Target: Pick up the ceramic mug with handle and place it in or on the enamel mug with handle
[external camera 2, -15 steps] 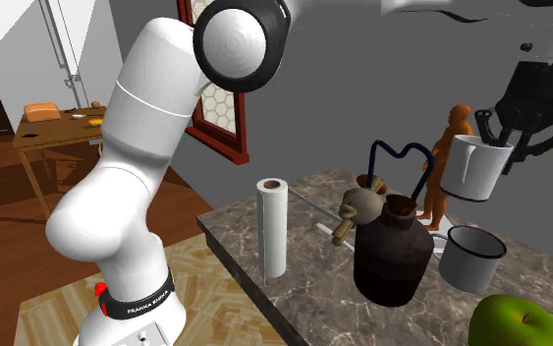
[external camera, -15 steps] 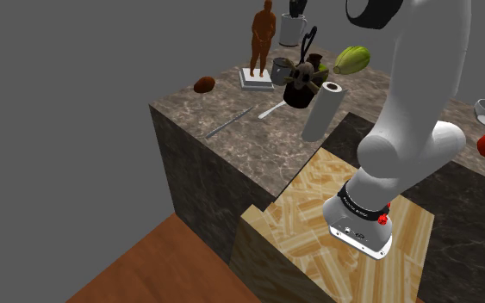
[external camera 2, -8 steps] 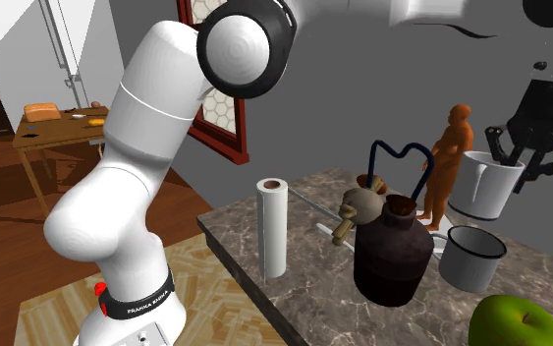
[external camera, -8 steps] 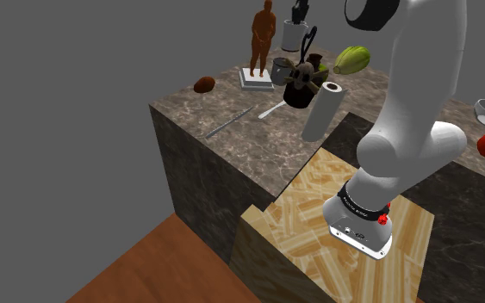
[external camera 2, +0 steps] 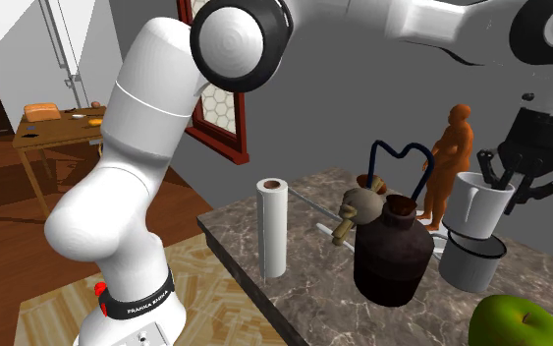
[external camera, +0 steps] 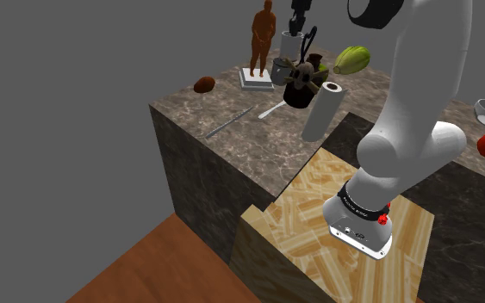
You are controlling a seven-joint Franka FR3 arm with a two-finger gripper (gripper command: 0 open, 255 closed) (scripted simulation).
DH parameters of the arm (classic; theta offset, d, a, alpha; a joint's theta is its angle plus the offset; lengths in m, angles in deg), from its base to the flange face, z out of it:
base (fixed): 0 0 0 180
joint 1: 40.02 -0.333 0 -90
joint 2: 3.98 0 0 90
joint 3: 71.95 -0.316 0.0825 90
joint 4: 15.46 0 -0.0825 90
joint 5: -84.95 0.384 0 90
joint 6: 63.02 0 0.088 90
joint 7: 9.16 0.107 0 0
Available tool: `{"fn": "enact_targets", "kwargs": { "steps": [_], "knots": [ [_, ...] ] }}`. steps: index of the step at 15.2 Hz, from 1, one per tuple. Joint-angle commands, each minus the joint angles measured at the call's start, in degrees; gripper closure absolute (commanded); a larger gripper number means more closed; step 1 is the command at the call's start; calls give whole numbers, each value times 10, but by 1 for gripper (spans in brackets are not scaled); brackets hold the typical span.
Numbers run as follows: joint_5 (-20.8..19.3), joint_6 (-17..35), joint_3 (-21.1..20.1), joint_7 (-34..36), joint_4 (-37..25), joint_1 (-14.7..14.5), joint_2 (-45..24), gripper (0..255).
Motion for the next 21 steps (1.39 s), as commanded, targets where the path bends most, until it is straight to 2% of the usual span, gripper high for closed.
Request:
{"fn": "enact_targets", "kwargs": {
  "steps": [1,4,11,12,17,21],
  "knots": [
    [0,15,0,-1,15,0,0,255],
    [0,37,0,-1,38,-1,1,255],
    [0,37,0,-1,38,-1,1,255],
    [0,37,0,-1,38,-1,1,0],
    [0,37,0,-1,38,-1,1,0],
    [3,-51,0,0,-77,5,-25,0]
  ]
}}
